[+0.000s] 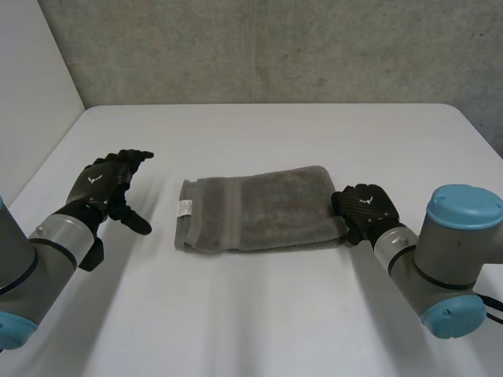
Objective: Fold the laundry
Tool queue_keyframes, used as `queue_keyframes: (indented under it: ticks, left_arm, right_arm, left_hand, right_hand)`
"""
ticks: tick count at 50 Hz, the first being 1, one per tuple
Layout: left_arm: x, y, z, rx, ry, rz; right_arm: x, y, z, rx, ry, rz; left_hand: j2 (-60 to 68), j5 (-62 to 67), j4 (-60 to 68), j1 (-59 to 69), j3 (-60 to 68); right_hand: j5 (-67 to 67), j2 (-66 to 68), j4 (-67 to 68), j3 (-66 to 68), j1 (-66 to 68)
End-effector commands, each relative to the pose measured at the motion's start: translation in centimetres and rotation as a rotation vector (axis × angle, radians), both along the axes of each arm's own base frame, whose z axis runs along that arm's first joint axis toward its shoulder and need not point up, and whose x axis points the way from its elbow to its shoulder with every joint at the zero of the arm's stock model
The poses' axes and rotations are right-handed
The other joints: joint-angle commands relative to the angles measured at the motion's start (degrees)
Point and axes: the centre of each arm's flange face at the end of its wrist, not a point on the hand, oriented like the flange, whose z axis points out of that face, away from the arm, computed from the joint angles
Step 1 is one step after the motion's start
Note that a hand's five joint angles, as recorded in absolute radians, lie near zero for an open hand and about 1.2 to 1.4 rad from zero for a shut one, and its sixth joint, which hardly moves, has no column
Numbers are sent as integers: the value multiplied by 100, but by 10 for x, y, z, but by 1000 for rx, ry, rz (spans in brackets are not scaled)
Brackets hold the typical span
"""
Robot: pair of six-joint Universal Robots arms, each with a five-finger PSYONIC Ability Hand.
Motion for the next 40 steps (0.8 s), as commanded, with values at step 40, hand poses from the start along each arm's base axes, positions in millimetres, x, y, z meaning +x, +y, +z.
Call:
queue_keyframes:
  ticks: [40]
  left_arm:
    - [-8, 14, 41, -55, 14, -31]
  right_arm:
    - [-22, 34, 41, -54, 254, 114]
  left_hand:
    - [50, -210, 52, -1, 48]
  right_hand:
    - [3234, 3115, 3122, 3129, 3126]
